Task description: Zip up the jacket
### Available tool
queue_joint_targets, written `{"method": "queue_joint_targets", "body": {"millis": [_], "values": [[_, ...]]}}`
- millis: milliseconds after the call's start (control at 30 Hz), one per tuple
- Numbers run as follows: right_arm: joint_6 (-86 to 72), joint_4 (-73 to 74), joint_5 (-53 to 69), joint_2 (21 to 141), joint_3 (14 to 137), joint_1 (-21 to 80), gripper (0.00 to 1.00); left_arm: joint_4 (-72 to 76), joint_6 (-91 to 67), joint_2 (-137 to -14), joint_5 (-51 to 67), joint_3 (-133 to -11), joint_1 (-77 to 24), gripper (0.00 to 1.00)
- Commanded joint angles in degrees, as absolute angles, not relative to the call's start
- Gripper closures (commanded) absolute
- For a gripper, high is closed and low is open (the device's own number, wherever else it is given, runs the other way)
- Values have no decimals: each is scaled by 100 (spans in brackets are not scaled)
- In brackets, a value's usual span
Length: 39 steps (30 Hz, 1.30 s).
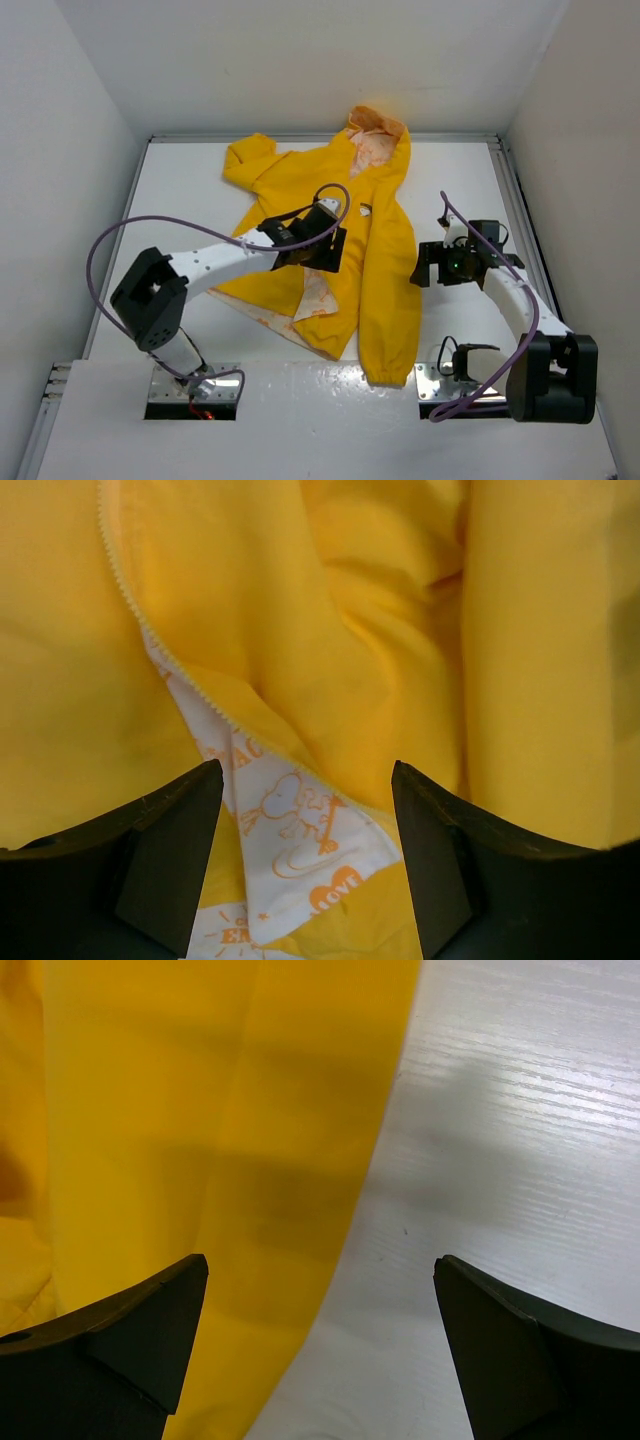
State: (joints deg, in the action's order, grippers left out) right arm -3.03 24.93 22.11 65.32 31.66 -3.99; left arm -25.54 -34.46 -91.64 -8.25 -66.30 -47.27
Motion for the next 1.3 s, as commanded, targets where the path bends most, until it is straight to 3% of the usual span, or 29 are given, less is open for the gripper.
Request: {"method": "queue_joint_targets", "body": {"millis": [0,467,600,733,767,867,1000,1100,1267], "values": [[-325,2382,2189,6487,3401,-369,5,-3005,-3674,-9430,-1852,-6794,-4790,26],[-308,2400,2171,6495,3375,-369,5,-3059,-3735,-10178,-1784,-7146,-4790,30],[-290,2417,2171,6513,3392,-369,5,-3059,-3683,-10126,-1784,-7014,-4790,42],[-307,2382,2215,6513,3410,-369,5,-3059,-3481,-9958,-1320,-6822,-4738,70],[-316,2373,2224,6539,3401,-378,5,-2980,-3289,-9880,-1188,-6820,-4737,84],[-334,2399,2399,6530,3428,-378,5,-2874,-2824,-9756,-512,-6680,-4623,100],[-421,2496,2960,6513,3542,-360,5,-2454,-2138,-9519,1173,-6680,-4316,100],[-640,2540,3792,6495,3647,-308,5,-985,-2397,-8986,3910,-6226,-3896,100],[-1255,1876,5201,6504,3665,-158,4,1588,-3619,-8411,4552,-5572,-3718,100]]}}
